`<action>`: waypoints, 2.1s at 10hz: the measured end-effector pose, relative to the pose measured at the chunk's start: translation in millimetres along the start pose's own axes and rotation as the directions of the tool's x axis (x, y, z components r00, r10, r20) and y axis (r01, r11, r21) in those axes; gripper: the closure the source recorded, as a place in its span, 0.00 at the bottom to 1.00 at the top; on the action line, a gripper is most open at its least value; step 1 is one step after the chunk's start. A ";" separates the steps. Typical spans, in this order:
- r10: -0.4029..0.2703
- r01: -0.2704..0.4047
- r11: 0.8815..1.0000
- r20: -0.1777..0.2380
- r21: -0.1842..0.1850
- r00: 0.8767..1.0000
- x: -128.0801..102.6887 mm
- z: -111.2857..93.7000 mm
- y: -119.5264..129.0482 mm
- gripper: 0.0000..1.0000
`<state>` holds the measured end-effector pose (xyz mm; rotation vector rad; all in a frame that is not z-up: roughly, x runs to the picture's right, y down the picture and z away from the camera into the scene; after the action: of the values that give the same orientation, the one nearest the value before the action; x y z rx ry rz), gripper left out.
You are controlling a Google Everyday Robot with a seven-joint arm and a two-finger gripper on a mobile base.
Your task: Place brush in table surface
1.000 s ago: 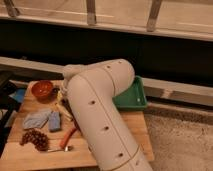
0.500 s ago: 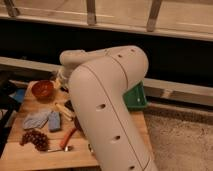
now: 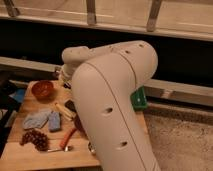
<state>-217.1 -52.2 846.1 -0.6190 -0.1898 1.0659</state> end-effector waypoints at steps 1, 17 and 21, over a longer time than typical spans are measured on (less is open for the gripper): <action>0.005 -0.005 1.000 0.003 -0.002 1.000 1.4 -0.4 -1.3 1.00; 0.070 -0.067 0.985 0.012 -0.160 0.997 22.0 64.3 -16.4 1.00; 0.098 -0.098 0.979 -0.010 -0.181 0.995 32.5 84.3 -28.6 0.64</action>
<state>-216.2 -1.5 926.2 -0.7999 -0.2598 1.1510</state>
